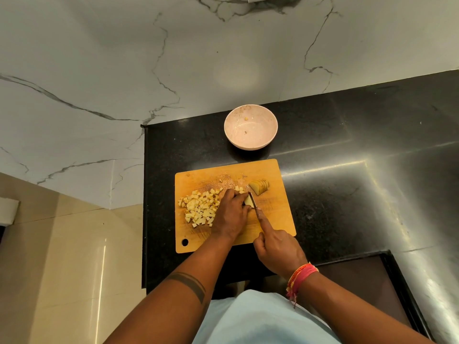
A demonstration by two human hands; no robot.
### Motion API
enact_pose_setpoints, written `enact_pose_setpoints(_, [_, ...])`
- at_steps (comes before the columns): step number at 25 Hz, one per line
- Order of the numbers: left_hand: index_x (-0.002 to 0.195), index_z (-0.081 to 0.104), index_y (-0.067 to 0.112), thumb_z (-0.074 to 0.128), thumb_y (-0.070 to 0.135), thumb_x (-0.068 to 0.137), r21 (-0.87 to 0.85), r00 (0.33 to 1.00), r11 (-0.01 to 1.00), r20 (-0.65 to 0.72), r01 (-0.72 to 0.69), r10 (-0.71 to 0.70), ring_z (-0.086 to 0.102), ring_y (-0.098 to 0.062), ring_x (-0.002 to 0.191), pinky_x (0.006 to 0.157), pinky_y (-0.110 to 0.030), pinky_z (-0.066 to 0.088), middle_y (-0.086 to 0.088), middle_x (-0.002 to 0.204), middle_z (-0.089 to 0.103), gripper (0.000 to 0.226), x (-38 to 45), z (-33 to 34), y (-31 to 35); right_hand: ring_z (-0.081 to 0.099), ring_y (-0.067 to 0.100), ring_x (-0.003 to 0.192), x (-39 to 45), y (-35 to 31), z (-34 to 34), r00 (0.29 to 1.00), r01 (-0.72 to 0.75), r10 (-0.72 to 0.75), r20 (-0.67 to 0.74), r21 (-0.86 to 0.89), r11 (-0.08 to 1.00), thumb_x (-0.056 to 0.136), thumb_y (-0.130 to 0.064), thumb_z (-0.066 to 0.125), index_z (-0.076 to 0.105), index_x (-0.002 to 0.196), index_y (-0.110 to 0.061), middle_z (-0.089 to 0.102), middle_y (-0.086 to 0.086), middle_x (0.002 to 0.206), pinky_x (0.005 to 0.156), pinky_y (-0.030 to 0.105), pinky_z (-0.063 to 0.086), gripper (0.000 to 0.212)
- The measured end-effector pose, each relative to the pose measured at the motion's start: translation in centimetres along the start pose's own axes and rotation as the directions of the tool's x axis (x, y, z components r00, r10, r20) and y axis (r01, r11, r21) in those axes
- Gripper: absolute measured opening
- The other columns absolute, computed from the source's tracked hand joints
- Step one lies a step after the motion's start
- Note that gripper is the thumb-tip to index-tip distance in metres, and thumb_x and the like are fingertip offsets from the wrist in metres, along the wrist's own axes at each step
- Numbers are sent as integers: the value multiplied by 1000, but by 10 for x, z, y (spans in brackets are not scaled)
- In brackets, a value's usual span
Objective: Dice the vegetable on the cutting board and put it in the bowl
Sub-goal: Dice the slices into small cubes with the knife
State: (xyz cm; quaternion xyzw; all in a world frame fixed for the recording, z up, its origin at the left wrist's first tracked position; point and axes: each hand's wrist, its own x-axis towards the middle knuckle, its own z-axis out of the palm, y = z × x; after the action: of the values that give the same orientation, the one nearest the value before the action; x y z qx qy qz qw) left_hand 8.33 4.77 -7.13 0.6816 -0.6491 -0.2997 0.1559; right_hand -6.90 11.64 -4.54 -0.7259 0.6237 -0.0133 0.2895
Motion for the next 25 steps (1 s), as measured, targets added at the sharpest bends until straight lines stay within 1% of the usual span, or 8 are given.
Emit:
enact_pose_setpoints(5, [139,59,16,61,25,99,41,1000,999,-23,5,-4,53,-14,108,97,-25,48,1,121,49,40,1,1,1,51,20,55,9,-6,3,999,-6,10,50,-73,997,102,-34,35,-9,161,-28,54,2,70,51,33,39,74])
enact_pose_setpoints(7, [138,60,15,61,25,99,49,1000,999,-30,3,-2,54,-14,108,96,-21,45,1,121,49,40,2,2,1,52,19,53,4,0,7,998,-5,10,66,-75,997,101,-35,35,-13,160,-29,56,1,69,52,34,45,76])
enact_pose_setpoints(9, [139,59,14,62,26,99,56,1000,998,-29,-2,4,53,-12,108,93,-15,39,1,121,49,41,2,3,1,57,20,55,-9,6,12,996,5,2,85,-87,996,101,-36,35,-18,159,-30,60,1,70,55,38,53,79])
enact_pose_setpoints(12, [140,58,13,64,27,99,41,999,999,-33,7,-5,51,-9,106,93,-12,36,2,122,48,44,2,4,1,60,21,60,-20,14,14,994,13,-1,108,-111,994,101,-38,33,-21,157,-32,64,2,75,60,41,56,78])
enact_pose_setpoints(14, [139,59,14,65,26,98,32,999,999,-32,19,-18,50,-8,103,92,-13,37,2,121,48,44,2,4,1,61,22,61,-20,15,12,993,16,-4,114,-102,995,100,-38,33,-19,157,-31,64,2,76,60,40,55,77])
enact_pose_setpoints(17, [137,61,13,66,25,97,37,999,999,-33,14,-13,53,-12,105,92,-15,39,1,120,49,43,2,3,3,60,22,59,-20,13,11,994,28,-16,112,-98,995,100,-37,33,-18,158,-31,64,3,75,59,40,54,78])
enact_pose_setpoints(22, [136,62,12,65,24,97,41,999,999,-47,10,-8,55,-15,106,97,-25,48,0,120,51,40,1,6,2,58,20,56,-20,14,13,993,23,-12,117,-91,996,100,-36,34,-21,157,-31,63,1,72,54,37,52,80])
enact_pose_setpoints(25, [135,62,13,66,23,97,28,999,999,-38,32,-31,56,-15,108,96,-23,47,0,121,51,40,2,6,2,58,21,56,-22,11,12,994,6,4,110,-94,996,100,-35,36,-21,157,-32,63,1,71,55,37,52,80])
